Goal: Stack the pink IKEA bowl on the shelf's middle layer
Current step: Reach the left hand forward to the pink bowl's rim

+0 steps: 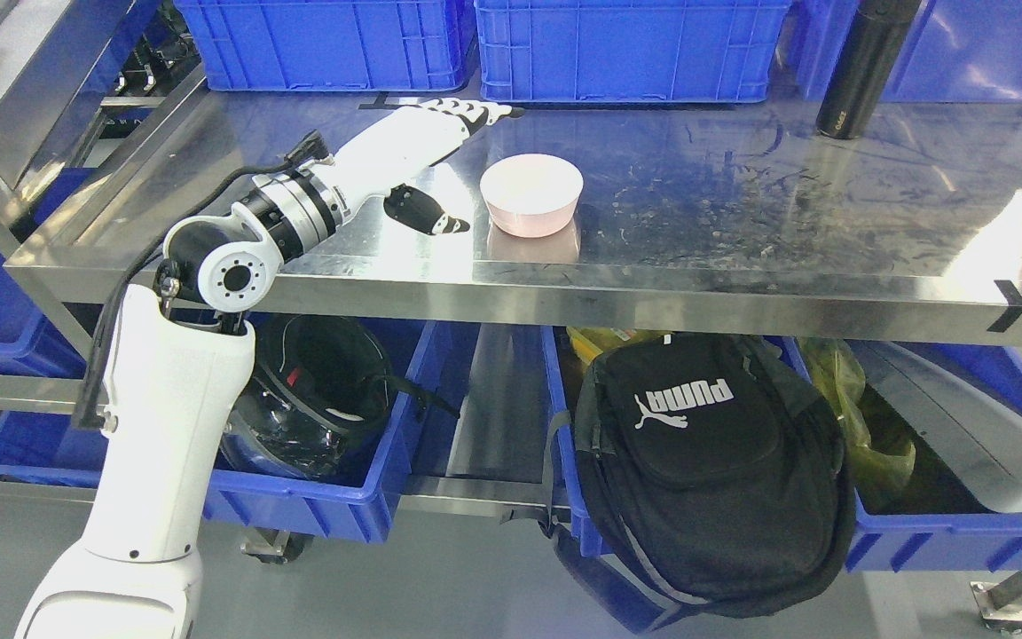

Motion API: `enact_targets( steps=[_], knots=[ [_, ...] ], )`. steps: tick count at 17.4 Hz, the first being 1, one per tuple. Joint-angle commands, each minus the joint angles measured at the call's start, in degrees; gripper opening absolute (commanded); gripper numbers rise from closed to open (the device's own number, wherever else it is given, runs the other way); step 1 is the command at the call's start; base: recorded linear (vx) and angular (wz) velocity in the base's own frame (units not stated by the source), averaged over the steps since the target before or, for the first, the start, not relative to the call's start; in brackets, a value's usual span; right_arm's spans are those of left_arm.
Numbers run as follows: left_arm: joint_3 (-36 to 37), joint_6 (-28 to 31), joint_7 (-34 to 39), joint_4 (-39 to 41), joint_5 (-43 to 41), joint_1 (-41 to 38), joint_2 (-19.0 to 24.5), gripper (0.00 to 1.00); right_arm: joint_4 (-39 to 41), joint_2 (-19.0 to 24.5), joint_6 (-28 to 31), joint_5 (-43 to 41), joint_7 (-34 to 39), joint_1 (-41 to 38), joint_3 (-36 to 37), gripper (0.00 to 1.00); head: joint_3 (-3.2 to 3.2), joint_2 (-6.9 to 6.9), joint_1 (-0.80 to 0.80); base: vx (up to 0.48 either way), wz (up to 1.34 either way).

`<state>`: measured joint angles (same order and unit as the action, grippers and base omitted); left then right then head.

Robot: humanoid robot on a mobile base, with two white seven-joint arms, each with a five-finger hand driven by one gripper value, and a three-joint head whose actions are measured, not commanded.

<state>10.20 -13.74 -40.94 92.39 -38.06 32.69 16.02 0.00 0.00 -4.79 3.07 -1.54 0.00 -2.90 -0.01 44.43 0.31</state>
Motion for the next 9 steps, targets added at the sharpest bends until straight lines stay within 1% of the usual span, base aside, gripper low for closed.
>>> enact_targets(
  steps=[1, 2, 4, 7, 9],
  knots=[
    [1.57, -0.06, -2.03, 0.07, -4.12, 1.68, 0.24, 0.95, 1.0, -1.0, 0.04, 0.0, 0.05, -1.32, 0.0, 1.0, 0.0, 0.0, 0.0, 0.0, 0.0],
    [1.57, -0.06, -4.21, -0.02, -5.78, 1.68, 0.24, 0.9, 1.0, -1.0, 0.04, 0.0, 0.05, -1.32, 0.0, 1.0, 0.0, 0.0, 0.0, 0.0, 0.0],
    [1.57, -0.06, -8.61, -0.19, -6.93, 1.76, 0.15, 0.84, 1.0, -1.0, 0.04, 0.0, 0.05, -1.32, 0.0, 1.0, 0.0, 0.0, 0.0, 0.0, 0.0],
    [1.57, -0.06, -8.98, -2.29, -10.35, 3.25, -0.37, 0.84, 1.0, -1.0, 0.04, 0.0, 0.05, -1.32, 0.0, 1.0, 0.0, 0.0, 0.0, 0.0, 0.0],
    [1.75, -0.06, -8.98, -5.1, -11.77, 4.66, -3.35, 0.8, 1.0, -1.0, 0.04, 0.0, 0.05, -1.32, 0.0, 1.0, 0.0, 0.0, 0.0, 0.0, 0.0]
  ],
)
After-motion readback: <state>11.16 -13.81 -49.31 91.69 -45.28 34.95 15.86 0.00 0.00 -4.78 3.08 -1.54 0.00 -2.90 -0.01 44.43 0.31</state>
